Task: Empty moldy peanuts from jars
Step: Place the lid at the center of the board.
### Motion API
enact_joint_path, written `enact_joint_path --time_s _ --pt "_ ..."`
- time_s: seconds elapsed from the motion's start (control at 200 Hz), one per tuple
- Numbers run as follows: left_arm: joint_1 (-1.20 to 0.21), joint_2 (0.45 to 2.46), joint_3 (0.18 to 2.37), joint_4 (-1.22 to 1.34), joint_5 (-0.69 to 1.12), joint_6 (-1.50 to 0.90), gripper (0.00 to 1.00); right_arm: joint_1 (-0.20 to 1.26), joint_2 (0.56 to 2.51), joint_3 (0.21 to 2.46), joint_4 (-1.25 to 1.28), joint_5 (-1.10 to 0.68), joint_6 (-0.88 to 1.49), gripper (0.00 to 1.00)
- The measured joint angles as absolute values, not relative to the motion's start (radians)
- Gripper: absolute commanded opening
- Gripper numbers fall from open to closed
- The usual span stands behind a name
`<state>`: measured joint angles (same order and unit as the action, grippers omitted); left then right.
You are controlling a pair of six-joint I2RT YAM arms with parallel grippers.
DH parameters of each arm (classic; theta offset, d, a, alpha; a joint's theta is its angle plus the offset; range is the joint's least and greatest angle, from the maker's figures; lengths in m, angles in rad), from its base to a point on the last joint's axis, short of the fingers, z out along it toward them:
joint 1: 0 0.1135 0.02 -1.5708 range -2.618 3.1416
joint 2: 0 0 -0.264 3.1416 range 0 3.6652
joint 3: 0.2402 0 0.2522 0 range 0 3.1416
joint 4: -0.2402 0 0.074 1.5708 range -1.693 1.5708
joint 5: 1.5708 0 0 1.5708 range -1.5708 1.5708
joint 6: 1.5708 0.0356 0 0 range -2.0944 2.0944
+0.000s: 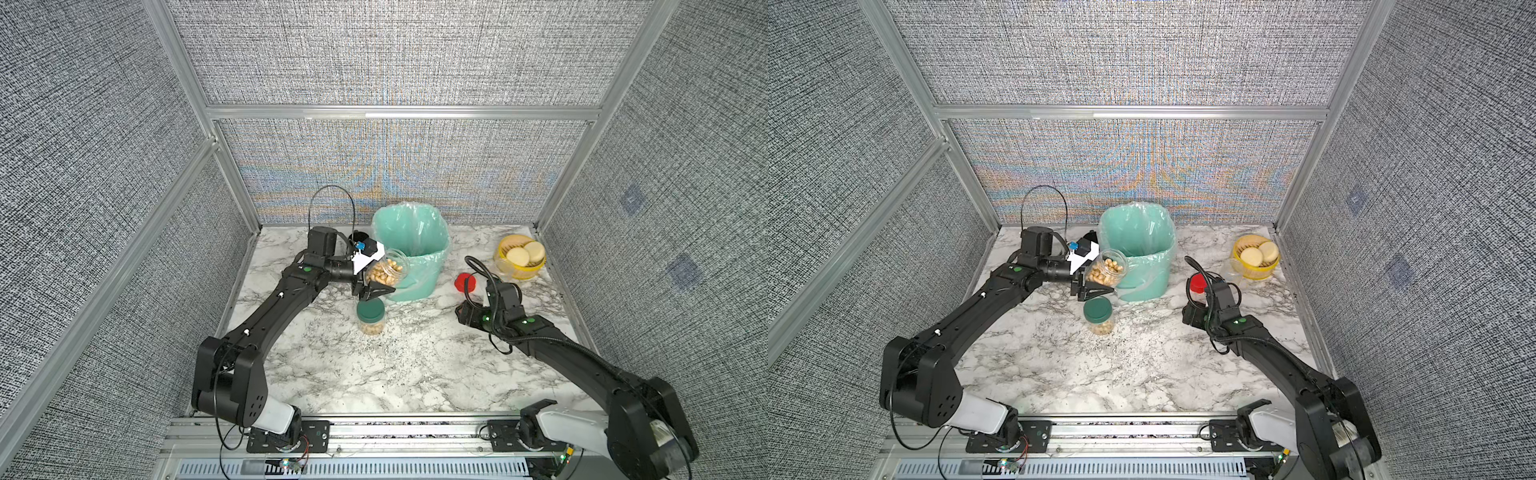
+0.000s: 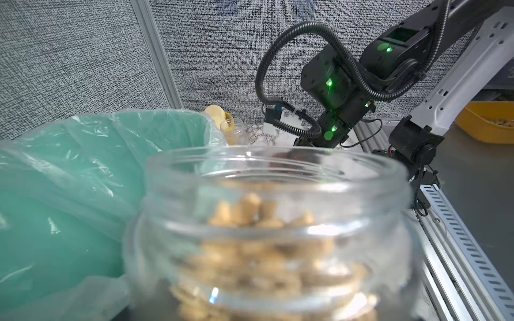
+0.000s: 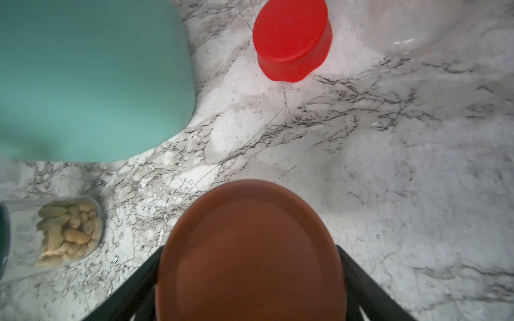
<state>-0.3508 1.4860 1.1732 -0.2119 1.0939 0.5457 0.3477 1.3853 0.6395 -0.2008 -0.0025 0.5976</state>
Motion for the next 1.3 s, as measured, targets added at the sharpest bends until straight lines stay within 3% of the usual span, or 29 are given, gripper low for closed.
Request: enact_joint_path --time_s 0.2,0.33,0.706,0.801,0.821,0.841,1.301 --pt "-0.346 1.483 1.156 -0.212 1.087 0.539 0.00 0.348 1.504 0.636 -0.162 0.061 0.627 0.20" --pt "-0.338 1.479 1.155 -0.212 1.080 0.537 0.00 0.348 1.557 0.642 -0.141 0.077 0.636 0.37" --pt "-0.316 1.460 1.147 -0.212 1.073 0.538 0.00 0.373 1.607 0.636 -0.118 0.112 0.645 0.60" --pt "-0.315 1.457 1.147 -0.212 1.073 0.538 0.00 0.373 1.615 0.645 -0.125 0.121 0.645 0.70" --pt "-0.315 1.457 1.147 -0.212 1.073 0.539 0.00 0.373 1.617 0.646 -0.126 0.122 0.644 0.92" --pt "-0.314 1.457 1.147 -0.212 1.073 0.539 0.00 0.373 1.618 0.647 -0.127 0.122 0.644 0.97" --pt "-0.314 1.453 1.140 -0.212 1.071 0.546 0.00 0.381 1.570 0.659 -0.142 0.149 0.629 0.98"
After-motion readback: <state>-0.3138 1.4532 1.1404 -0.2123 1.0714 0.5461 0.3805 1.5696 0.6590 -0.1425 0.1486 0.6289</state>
